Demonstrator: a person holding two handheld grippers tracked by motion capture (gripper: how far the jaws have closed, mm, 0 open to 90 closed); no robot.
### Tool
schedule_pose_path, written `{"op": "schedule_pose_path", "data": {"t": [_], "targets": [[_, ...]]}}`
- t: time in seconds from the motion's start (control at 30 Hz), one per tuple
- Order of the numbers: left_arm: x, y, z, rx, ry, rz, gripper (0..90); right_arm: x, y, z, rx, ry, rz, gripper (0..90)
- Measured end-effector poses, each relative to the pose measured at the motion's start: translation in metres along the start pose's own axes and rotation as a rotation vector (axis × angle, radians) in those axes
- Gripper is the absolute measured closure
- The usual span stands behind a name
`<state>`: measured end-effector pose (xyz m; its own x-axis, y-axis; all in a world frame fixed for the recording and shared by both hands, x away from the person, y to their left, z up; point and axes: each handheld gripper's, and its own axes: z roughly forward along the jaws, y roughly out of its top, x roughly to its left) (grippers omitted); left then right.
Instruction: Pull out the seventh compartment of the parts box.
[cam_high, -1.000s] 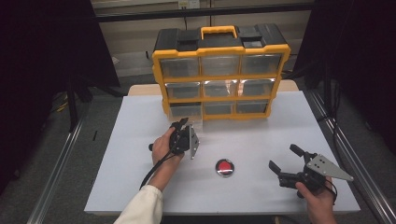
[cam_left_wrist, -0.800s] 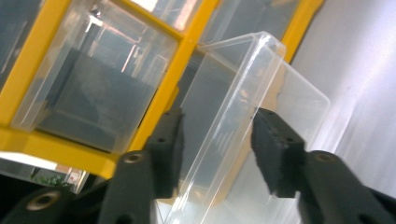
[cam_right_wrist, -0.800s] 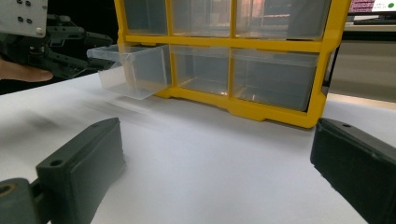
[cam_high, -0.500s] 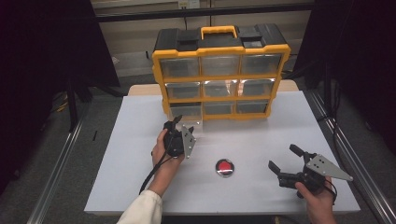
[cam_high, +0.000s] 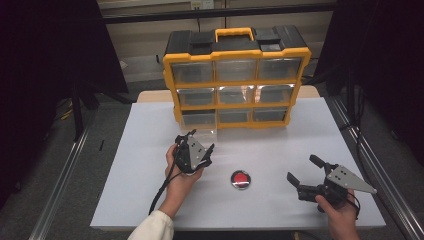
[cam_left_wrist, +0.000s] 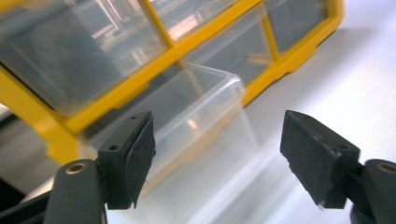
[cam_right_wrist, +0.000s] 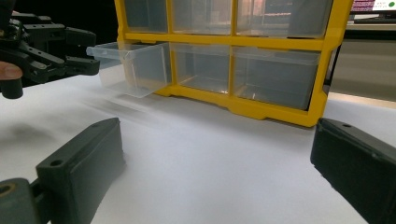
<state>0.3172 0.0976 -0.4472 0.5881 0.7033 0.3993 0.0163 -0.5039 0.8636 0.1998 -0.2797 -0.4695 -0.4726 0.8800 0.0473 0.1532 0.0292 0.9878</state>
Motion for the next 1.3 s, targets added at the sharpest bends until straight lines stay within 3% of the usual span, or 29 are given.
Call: {"op": "schedule_pose_path", "data": {"t": [0.1, 0.23, 0.3, 0.5, 0.73, 0.83, 0.87, 0.93, 0.97, 1.03, 1.07, 1.1, 1.17, 1.3], "targets": [[-0.002, -0.002, 0.002, -0.007, -0.044, -0.079, 22.7, 0.0, 0.0, 0.0, 0.001, 0.001, 0.001, 2.0], [-0.003, -0.003, 0.002, -0.006, -0.106, -0.139, 20.4, 0.0, 0.0, 0.001, -0.001, -0.002, 0.004, 2.0], [-0.004, -0.003, 0.003, -0.022, -0.129, -0.191, 18.8, 0.0, 0.0, 0.001, 0.002, -0.001, 0.001, 2.0], [-0.005, -0.003, 0.004, -0.034, -0.207, -0.252, 14.3, 0.0, 0.0, 0.002, 0.001, 0.003, -0.002, 2.0], [-0.009, -0.002, 0.006, -0.052, -0.278, -0.282, 11.3, 0.0, 0.0, 0.001, 0.0, 0.003, 0.0, 2.0], [-0.01, -0.002, 0.006, -0.046, -0.281, -0.296, 9.8, 0.0, 0.0, 0.001, -0.002, 0.004, -0.002, 2.0], [-0.01, -0.002, 0.007, -0.056, -0.308, -0.305, 9.2, 0.0, 0.0, 0.002, -0.002, 0.002, -0.002, 2.0], [-0.012, -0.001, 0.008, -0.06, -0.319, -0.316, 8.3, 0.0, 0.001, 0.001, 0.003, 0.001, -0.005, 2.0], [-0.012, -0.001, 0.007, -0.043, -0.304, -0.309, 7.9, 0.0, 0.001, 0.001, 0.002, 0.002, -0.005, 2.0], [-0.014, -0.001, 0.009, -0.054, -0.358, -0.323, 7.4, 0.0, 0.001, 0.001, 0.003, 0.001, -0.004, 2.0], [-0.016, 0.0, 0.008, -0.036, -0.338, -0.321, 6.7, 0.0, 0.001, 0.001, 0.002, 0.002, -0.004, 2.0], [-0.017, -0.001, 0.01, -0.047, -0.383, -0.342, 6.1, 0.0, 0.001, 0.002, -0.004, -0.004, 0.001, 2.0], [-0.019, 0.0, 0.01, -0.027, -0.375, -0.337, 5.7, 0.0, 0.001, 0.002, 0.0, 0.001, -0.005, 2.0], [-0.021, 0.0, 0.012, -0.022, -0.402, -0.344, 4.8, 0.0, 0.001, 0.001, 0.0, 0.0, -0.005, 2.0]]}}
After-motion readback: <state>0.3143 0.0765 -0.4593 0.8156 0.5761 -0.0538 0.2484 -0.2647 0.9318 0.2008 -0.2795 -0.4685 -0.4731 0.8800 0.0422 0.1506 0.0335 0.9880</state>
